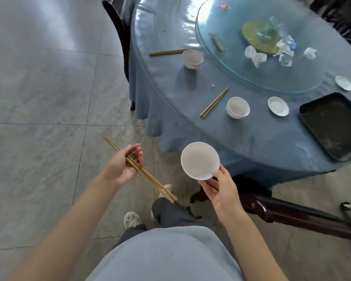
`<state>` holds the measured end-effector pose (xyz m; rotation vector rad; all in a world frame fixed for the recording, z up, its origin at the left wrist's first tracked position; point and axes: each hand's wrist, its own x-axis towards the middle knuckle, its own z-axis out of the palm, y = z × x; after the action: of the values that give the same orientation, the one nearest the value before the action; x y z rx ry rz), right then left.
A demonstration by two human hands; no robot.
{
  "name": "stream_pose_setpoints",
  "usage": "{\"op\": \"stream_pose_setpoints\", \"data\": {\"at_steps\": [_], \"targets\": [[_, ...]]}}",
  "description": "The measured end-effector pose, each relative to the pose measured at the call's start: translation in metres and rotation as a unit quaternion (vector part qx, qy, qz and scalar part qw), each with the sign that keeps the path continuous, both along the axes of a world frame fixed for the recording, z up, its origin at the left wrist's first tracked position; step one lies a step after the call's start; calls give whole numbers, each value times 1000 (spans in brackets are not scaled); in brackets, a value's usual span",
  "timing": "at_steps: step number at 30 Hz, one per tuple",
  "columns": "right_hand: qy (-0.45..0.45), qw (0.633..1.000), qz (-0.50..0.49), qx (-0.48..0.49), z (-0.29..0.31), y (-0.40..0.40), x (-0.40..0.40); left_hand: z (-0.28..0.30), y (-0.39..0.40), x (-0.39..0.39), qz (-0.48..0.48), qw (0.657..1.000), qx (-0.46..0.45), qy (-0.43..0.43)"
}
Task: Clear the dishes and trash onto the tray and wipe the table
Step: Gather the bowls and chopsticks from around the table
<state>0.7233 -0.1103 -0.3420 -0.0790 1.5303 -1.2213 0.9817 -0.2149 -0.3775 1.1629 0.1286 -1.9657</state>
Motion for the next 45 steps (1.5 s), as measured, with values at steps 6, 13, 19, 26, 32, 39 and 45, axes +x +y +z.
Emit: {"op": "stream_pose_setpoints", "data": {"at_steps": [6, 13, 19, 26, 32, 39, 45], "targets": [[11, 995, -95, -27, 5, -28, -33, 9, -62, -44, -134, 990, -20, -35], [8, 983, -180, -47, -3, -96, -106, 9, -155, -116, -259, 962, -31, -75], [19, 972, -222, -70, -20, -180, -178, -7, -241, -200, -369, 916, -39, -152], [35, 985, -168, 1, -49, -254, -236, -44, -315, -301, -441, 817, -155, -337], [68, 990, -103, 74, -70, -286, -256, -71, -344, -351, -517, 606, -282, -534], [103, 986, -64, 116, -89, -295, -262, -93, -352, -385, -549, 528, -326, -559], [118, 983, -51, 129, -90, -304, -262, -94, -356, -411, -541, 516, -319, -582]]}}
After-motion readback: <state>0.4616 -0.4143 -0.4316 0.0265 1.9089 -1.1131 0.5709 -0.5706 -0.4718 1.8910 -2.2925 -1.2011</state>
